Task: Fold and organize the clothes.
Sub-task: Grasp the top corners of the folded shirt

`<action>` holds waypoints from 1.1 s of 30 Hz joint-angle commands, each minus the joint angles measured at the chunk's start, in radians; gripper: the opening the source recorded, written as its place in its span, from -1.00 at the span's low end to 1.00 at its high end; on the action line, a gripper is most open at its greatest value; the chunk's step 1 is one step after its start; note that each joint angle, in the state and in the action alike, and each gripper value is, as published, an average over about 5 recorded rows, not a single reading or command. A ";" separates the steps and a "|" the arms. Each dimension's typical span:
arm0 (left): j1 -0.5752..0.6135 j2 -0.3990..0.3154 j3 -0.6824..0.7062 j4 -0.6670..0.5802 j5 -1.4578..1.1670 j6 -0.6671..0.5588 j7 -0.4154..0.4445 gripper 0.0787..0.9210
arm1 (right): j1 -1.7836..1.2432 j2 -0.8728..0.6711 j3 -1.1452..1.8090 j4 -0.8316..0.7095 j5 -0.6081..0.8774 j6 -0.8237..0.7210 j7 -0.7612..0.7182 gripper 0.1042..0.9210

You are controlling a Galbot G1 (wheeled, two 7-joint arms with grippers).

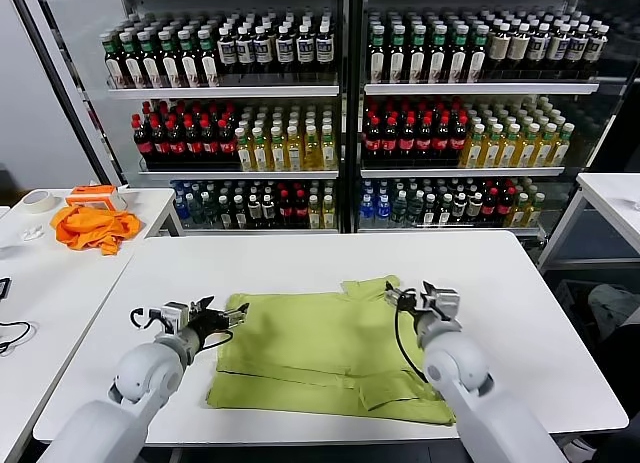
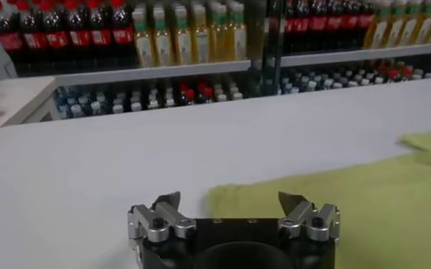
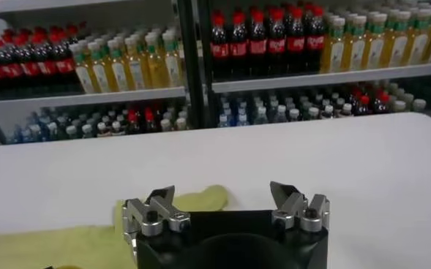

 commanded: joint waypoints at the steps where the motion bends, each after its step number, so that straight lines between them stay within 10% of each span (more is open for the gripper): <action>1: -0.113 -0.009 0.042 0.169 0.037 -0.006 0.079 0.77 | 0.119 0.071 -0.052 -0.218 -0.019 0.006 -0.001 0.76; 21: -0.129 -0.050 0.035 0.221 0.045 -0.031 0.108 0.76 | 0.119 0.095 -0.047 -0.273 -0.044 0.035 -0.028 0.71; 33: -0.091 -0.052 0.033 0.201 0.046 -0.044 0.134 0.08 | 0.114 0.102 -0.052 -0.285 -0.046 0.040 -0.040 -0.10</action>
